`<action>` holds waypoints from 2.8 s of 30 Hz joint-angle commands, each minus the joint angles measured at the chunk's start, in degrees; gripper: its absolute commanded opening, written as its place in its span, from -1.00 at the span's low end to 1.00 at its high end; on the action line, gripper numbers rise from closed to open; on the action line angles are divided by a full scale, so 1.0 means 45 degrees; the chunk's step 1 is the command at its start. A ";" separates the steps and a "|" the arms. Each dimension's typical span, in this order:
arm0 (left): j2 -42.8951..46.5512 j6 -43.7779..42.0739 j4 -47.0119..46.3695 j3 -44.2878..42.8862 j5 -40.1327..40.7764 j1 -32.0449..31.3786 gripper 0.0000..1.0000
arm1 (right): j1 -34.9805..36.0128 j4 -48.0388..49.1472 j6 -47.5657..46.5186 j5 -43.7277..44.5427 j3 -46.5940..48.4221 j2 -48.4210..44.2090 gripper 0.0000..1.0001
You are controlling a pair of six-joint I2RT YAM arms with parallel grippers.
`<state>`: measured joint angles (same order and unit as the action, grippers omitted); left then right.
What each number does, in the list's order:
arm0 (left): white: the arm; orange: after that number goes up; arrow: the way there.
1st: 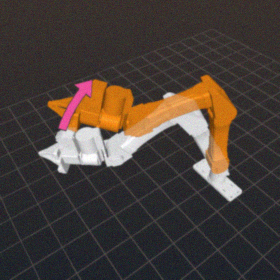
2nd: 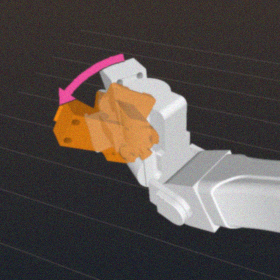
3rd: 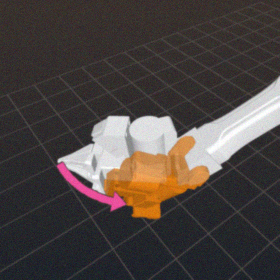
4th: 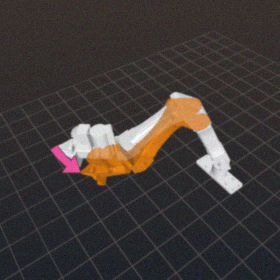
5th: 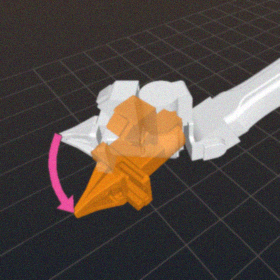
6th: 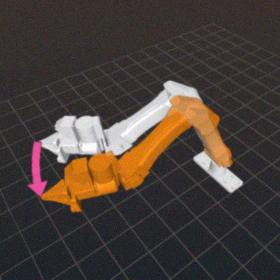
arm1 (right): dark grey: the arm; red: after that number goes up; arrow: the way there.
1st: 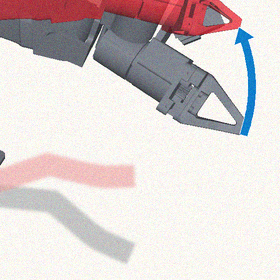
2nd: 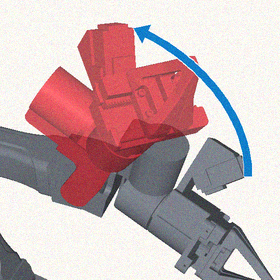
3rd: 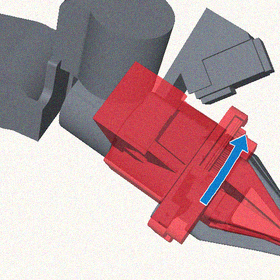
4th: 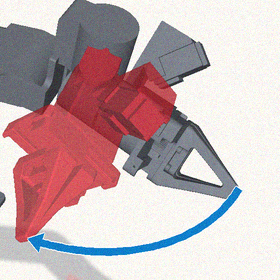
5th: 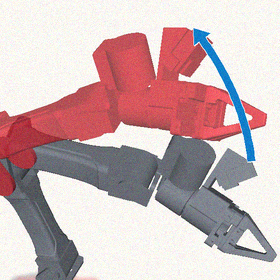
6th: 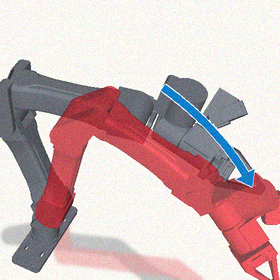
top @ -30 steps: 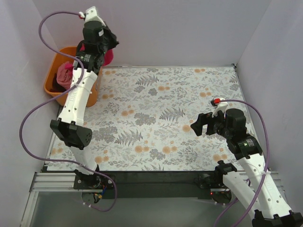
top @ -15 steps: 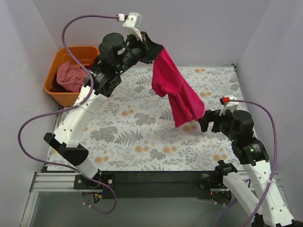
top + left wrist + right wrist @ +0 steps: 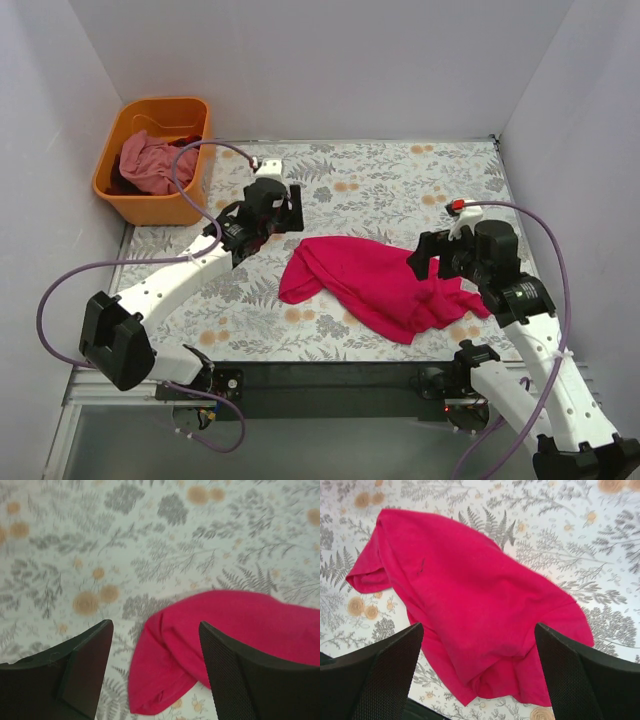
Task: Fold and stack the t-shirts
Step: Move the tshirt to the center of the board, then flatten the tshirt out
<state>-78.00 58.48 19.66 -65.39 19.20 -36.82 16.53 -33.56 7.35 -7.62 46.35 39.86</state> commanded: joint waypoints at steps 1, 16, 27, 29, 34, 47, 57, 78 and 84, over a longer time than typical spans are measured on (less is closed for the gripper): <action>0.1198 0.2722 0.1369 0.0699 0.0990 0.0018 0.37 | 0.0056 0.0056 0.0395 -0.0845 -0.0435 0.0770 0.97; 0.2254 0.6575 0.3522 0.4197 -0.1903 0.0018 0.38 | -0.0022 0.2455 0.2564 0.0188 -0.1550 0.6842 0.15; 0.2548 0.6712 0.3151 0.4843 -0.2294 0.0174 0.38 | -0.1544 0.4099 0.2291 0.0501 0.4372 1.3985 0.27; 0.2411 0.6693 0.2995 0.4843 -0.2294 0.0174 0.38 | -0.1623 0.3788 0.2214 0.0579 0.5923 1.4985 0.32; 0.1457 0.6653 0.2799 0.4628 -0.2723 0.0174 0.40 | -0.1410 0.2733 0.2135 0.0696 0.7731 1.4545 0.50; -0.1767 0.6750 0.1686 0.3730 -0.5555 0.0057 0.40 | -0.4784 0.3452 0.3208 0.1051 -0.0766 0.7610 0.38; -0.3975 0.7083 0.1354 0.2421 -0.5595 -0.0587 0.38 | -0.5120 0.4880 0.3034 -0.0785 -0.1217 0.9306 0.38; -0.6105 0.8255 0.0729 0.2245 -0.4602 -0.0881 -0.95 | -0.4065 0.6051 0.4147 0.1127 -0.1433 1.0674 -0.48; -0.5423 0.6677 0.2190 0.1037 -0.2105 0.0851 -1.00 | -0.4065 0.5759 0.3952 0.0521 -0.0419 1.0226 -0.97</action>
<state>-102.28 93.91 21.80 -58.85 -4.67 -38.81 -1.85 -6.59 25.39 -4.95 41.41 86.87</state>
